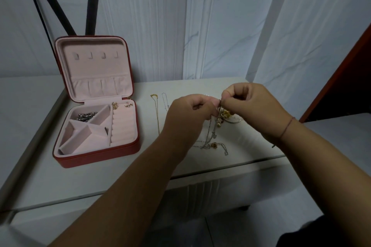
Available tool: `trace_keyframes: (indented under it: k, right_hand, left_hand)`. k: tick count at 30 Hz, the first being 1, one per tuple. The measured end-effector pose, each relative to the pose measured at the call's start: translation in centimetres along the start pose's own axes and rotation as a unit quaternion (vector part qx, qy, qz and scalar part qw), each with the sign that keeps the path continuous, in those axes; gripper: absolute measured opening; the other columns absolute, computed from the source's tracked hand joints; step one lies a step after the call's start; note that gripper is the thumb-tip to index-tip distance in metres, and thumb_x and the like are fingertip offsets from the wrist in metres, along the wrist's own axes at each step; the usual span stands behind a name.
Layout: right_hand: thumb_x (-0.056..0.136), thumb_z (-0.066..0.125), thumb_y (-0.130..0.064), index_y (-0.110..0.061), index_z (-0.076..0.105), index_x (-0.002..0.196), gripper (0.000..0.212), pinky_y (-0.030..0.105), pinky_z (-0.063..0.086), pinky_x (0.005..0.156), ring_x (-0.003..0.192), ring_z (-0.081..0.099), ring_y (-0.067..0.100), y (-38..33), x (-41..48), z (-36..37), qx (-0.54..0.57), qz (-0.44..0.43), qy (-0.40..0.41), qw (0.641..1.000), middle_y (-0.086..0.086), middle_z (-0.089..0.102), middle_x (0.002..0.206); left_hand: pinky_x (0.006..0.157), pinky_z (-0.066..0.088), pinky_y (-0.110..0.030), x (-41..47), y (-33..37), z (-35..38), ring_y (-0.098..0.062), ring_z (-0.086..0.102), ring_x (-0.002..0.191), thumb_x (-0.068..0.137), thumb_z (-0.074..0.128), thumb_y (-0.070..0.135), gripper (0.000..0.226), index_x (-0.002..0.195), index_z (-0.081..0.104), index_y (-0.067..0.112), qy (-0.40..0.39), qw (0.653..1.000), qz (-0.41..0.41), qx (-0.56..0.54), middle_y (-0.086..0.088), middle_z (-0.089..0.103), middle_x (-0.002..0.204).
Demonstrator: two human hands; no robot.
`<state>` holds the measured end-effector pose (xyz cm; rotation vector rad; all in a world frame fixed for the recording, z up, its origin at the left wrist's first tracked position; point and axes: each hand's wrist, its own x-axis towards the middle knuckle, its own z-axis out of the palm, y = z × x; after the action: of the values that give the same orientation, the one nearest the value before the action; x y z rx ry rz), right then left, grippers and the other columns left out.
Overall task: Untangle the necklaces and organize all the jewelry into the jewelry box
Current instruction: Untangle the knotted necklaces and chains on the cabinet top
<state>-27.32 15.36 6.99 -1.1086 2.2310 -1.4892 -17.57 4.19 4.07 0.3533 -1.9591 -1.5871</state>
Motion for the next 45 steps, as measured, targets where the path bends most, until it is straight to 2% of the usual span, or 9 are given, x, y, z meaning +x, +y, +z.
trace_keyframes:
  k: [3,5,7,13,17,24,34,39,45]
  right_hand:
    - [0.07,0.058,-0.018,0.008,0.055,0.065,0.026,0.035,0.03,0.063,0.066,0.035,0.024,-0.1,0.0,0.0,0.067,0.02,-0.014,0.997,0.014,0.044,0.067]
    - [0.07,0.056,-0.013,-0.005,0.05,0.047,0.025,0.033,0.028,0.063,0.064,0.032,0.025,-0.5,0.1,-0.2,0.117,0.044,-0.004,0.992,0.016,0.041,0.068]
    - [0.077,0.056,-0.005,-0.018,0.048,0.038,0.042,0.032,0.029,0.063,0.061,0.035,0.023,-0.5,0.2,-0.5,0.144,0.064,-0.002,0.988,0.014,0.041,0.062]
    - [0.085,0.063,-0.006,-0.01,0.065,0.07,0.016,0.02,0.038,0.059,0.055,0.047,0.007,0.5,0.3,-0.9,0.099,0.044,-0.033,0.994,-0.004,0.055,0.055]
    - [0.082,0.067,-0.004,-0.01,0.071,0.078,0.009,0.011,0.044,0.058,0.058,0.056,-0.003,0.3,0.1,-0.9,0.08,0.014,-0.035,0.996,-0.008,0.068,0.065]
    - [0.079,0.073,-0.007,-0.011,0.072,0.077,0.005,0.037,0.044,0.069,0.068,0.049,0.023,-0.2,-0.2,-0.7,0.023,-0.024,-0.012,0.999,0.035,0.061,0.082]
    - [0.081,0.065,-0.001,-0.008,0.068,0.074,0.01,0.035,0.044,0.064,0.066,0.047,0.02,-0.2,-0.2,0.0,0.021,-0.036,0.004,0.999,0.028,0.058,0.074]
    - [0.079,0.061,0.002,-0.007,0.064,0.072,0.012,0.03,0.039,0.06,0.065,0.044,0.018,-0.1,-0.1,0.3,0.036,-0.017,0.011,0.999,0.011,0.054,0.068]
    - [0.082,0.062,-0.002,-0.002,0.066,0.079,0.005,0.037,0.039,0.067,0.071,0.045,0.022,-0.3,-0.2,0.0,0.051,-0.002,-0.002,0.999,0.027,0.055,0.075]
  left_hand:
    - [0.071,0.047,-0.021,-0.1,0.1,0.2,0.005,0.057,0.06,0.094,0.055,0.016,0.022,0.077,0.069,0.016,-0.022,0.999,-0.033,-0.017,0.011,0.066,0.062]
    - [0.072,0.047,-0.022,0.0,0.1,0.2,0.004,0.055,0.059,0.093,0.055,0.014,0.024,0.074,0.069,0.018,-0.02,0.998,-0.05,-0.032,0.01,0.065,0.062]
    - [0.074,0.049,-0.024,0.1,0.2,0.1,0.001,0.055,0.06,0.093,0.055,0.014,0.024,0.073,0.069,0.017,-0.015,0.997,-0.057,-0.044,0.01,0.065,0.062]
    - [0.063,0.046,-0.01,0.1,0.2,-0.2,0.006,0.058,0.061,0.094,0.053,0.016,0.017,0.086,0.067,0.014,-0.026,0.998,-0.037,-0.046,0.013,0.066,0.064]
    - [0.062,0.046,-0.01,0.1,0.1,-0.2,0.006,0.059,0.063,0.094,0.054,0.017,0.015,0.087,0.067,0.014,-0.015,0.999,-0.024,-0.032,0.014,0.066,0.064]
    - [0.062,0.047,-0.009,0.1,0.0,-0.1,0.005,0.06,0.067,0.091,0.058,0.016,0.015,0.081,0.067,0.022,0.002,1.0,-0.008,-0.016,0.01,0.067,0.071]
    - [0.067,0.05,-0.013,0.1,0.0,-0.3,0.003,0.061,0.068,0.091,0.06,0.017,0.015,0.08,0.068,0.021,-0.003,1.0,-0.002,-0.011,0.008,0.068,0.071]
    - [0.072,0.052,-0.02,0.0,0.1,-0.3,-0.002,0.062,0.071,0.09,0.06,0.015,0.015,0.078,0.066,0.021,-0.005,1.0,0.015,0.0,0.006,0.068,0.072]
    - [0.066,0.049,-0.012,0.1,0.1,-0.4,0.003,0.06,0.067,0.091,0.06,0.015,0.015,0.079,0.067,0.021,0.001,1.0,0.01,-0.01,0.009,0.067,0.069]
